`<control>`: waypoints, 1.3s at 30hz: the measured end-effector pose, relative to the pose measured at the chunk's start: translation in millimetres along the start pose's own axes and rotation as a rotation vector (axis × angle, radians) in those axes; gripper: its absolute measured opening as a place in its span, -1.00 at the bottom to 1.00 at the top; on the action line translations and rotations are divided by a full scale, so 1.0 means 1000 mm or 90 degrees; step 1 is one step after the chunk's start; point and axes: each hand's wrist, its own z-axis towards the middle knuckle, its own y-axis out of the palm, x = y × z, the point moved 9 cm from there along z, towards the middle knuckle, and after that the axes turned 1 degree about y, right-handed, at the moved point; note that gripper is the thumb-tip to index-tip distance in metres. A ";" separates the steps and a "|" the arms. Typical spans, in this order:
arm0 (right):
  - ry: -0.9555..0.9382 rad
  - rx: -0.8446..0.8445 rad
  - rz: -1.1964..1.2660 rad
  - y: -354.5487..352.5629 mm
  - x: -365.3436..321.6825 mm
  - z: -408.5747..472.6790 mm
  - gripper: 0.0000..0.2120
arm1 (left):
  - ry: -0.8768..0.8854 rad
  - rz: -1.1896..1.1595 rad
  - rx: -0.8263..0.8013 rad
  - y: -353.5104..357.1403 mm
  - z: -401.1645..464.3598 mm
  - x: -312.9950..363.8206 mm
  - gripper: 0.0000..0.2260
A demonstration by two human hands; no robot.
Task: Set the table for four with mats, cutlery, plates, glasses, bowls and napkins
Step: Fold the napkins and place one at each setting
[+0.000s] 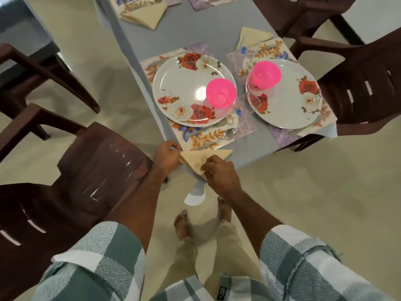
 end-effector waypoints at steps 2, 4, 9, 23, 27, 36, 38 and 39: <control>0.018 -0.013 0.000 0.005 0.005 -0.004 -0.77 | -0.007 -0.037 -0.007 0.005 -0.002 -0.003 -0.87; 0.030 -0.025 0.004 0.008 0.008 -0.006 -0.77 | 0.012 -0.036 -0.009 0.007 -0.003 -0.002 -0.70; 0.029 -0.042 0.016 0.014 0.007 -0.011 -0.79 | 0.045 -0.006 -0.009 0.011 -0.007 -0.004 -0.69; 0.378 0.148 0.514 -0.004 0.083 -0.032 -0.39 | 0.107 -0.003 -0.210 0.041 -0.040 0.015 -0.97; 0.417 0.132 0.765 -0.013 0.101 -0.034 -0.29 | 0.135 -0.079 -0.309 0.060 -0.048 0.046 -0.96; 0.517 0.190 0.854 -0.034 0.149 -0.043 -0.55 | 0.045 -0.101 -0.223 0.094 -0.049 0.060 -0.97; 0.523 0.215 0.778 -0.042 0.165 -0.040 -0.66 | 0.046 0.018 -0.154 0.094 -0.041 0.054 -0.89; 0.512 0.209 0.724 -0.045 0.169 -0.036 -0.67 | 0.055 0.062 -0.121 0.093 -0.039 0.054 -0.87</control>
